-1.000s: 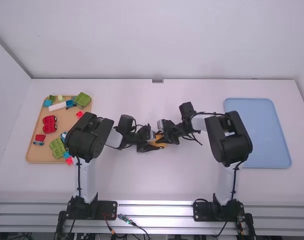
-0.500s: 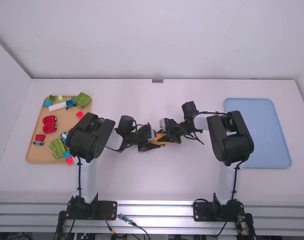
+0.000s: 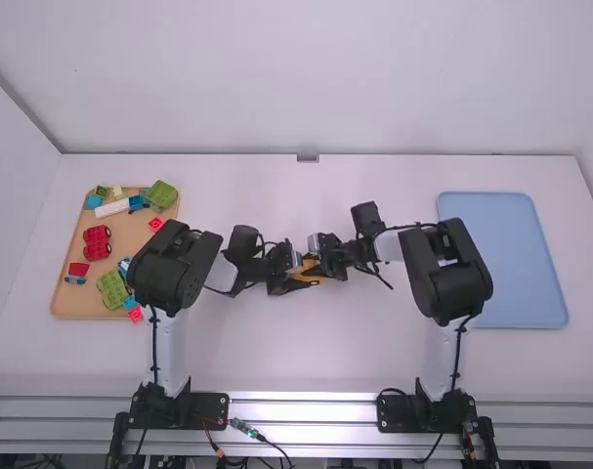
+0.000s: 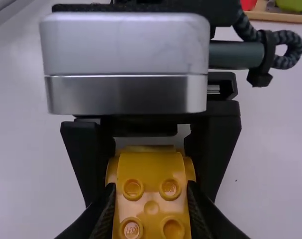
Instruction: Assemble lego blocks to make yellow taxi
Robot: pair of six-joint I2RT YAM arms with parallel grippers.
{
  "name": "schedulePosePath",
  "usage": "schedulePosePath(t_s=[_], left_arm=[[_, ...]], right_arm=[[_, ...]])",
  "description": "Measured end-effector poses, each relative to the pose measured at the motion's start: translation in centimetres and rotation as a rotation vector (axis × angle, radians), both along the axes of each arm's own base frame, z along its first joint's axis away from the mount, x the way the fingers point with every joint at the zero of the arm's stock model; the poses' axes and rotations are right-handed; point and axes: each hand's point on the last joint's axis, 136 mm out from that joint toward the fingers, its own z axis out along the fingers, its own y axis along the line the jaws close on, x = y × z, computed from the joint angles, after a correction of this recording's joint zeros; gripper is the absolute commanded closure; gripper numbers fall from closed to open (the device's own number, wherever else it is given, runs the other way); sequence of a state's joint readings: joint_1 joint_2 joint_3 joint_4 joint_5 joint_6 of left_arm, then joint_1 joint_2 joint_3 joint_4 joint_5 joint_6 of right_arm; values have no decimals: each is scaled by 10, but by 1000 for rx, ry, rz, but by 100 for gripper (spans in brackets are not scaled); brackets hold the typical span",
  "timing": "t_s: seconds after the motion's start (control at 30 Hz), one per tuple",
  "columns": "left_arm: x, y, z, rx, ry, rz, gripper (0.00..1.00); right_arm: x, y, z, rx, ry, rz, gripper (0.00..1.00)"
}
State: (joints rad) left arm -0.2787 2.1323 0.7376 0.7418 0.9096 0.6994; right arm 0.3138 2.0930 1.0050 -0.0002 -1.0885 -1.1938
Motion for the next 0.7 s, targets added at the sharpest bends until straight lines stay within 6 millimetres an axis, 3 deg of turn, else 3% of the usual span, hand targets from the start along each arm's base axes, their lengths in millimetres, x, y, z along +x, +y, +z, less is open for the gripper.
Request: schedulePosePath(t_s=[0.7], left_arm=[[1,6,0,-5,-6,-6,98]], right_arm=[[3,8,-3,-31,99,19,100]])
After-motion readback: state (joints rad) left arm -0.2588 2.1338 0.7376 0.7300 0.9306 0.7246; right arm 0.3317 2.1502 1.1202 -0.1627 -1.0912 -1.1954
